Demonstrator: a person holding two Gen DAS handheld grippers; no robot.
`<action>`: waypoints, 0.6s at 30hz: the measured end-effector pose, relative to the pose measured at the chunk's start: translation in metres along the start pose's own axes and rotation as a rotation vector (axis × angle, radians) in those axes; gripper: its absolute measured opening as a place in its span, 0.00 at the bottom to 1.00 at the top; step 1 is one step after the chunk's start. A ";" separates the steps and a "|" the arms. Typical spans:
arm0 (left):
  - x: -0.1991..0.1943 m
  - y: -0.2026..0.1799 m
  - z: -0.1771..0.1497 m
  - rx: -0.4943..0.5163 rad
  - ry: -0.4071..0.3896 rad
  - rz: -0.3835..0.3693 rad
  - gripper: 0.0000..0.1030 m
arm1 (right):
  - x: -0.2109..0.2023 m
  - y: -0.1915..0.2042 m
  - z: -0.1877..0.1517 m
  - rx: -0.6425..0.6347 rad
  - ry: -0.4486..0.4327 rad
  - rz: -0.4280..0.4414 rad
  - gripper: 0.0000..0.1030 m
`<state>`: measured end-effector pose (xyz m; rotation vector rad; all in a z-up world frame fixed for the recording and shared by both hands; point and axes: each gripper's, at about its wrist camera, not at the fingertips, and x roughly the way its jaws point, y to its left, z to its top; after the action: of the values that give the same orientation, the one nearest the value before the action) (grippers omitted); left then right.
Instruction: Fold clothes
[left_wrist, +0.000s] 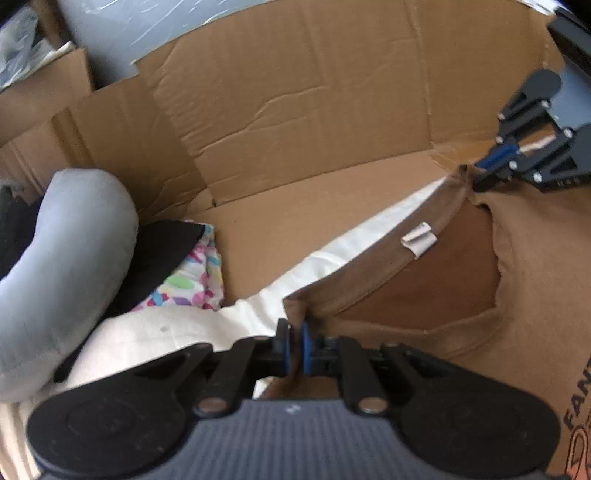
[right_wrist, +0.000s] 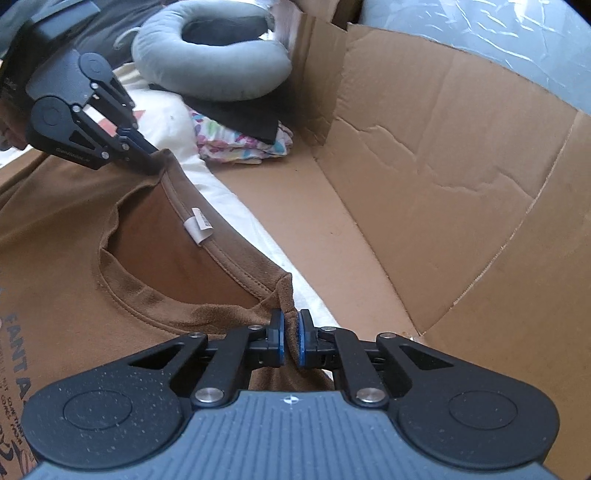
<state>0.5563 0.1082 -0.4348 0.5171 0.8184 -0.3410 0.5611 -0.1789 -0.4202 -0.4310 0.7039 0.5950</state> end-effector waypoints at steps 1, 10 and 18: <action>0.005 -0.001 0.000 -0.007 0.012 0.002 0.07 | 0.005 0.001 0.000 0.006 0.012 -0.003 0.05; 0.008 -0.010 0.007 -0.006 0.077 0.072 0.36 | -0.005 0.001 0.001 0.094 0.009 -0.030 0.28; -0.032 -0.010 0.034 -0.107 0.064 0.064 0.41 | -0.079 -0.022 -0.022 0.299 -0.045 -0.079 0.37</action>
<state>0.5519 0.0841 -0.3942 0.4547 0.8753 -0.2216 0.5164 -0.2366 -0.3757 -0.1664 0.7165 0.4146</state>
